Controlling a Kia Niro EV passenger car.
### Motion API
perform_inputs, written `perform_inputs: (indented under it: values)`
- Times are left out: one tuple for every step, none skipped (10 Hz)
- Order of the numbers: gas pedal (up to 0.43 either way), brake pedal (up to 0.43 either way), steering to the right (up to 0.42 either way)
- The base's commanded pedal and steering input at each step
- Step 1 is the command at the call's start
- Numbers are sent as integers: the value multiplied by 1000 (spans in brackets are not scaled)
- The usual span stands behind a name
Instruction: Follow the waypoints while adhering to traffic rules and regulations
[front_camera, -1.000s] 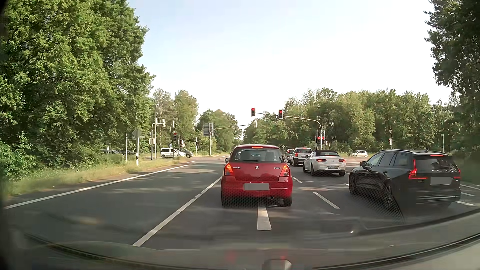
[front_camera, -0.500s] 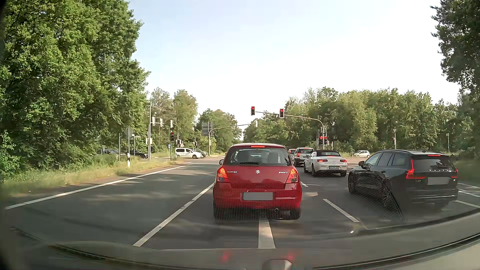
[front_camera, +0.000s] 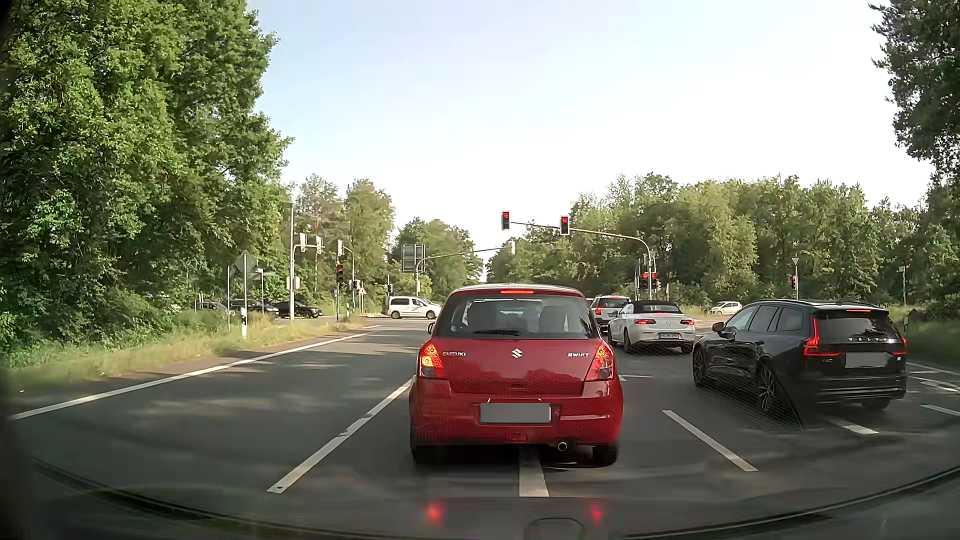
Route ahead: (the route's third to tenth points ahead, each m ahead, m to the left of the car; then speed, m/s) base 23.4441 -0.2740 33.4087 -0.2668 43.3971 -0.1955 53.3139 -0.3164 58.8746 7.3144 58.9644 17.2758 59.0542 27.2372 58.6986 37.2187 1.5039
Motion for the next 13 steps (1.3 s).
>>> perform_inputs:
  values:
    - [0, 299, 0]
    - [0, 299, 0]
    - [0, 299, 0]
    - [0, 299, 0]
    - [0, 293, 0]
    - [0, 293, 0]
    - [0, 287, 0]
    - [0, 287, 0]
    - [0, 287, 0]
    - [0, 274, 0]
    - [0, 268, 0]
    - [0, 250, 0]
    - [0, 250, 0]
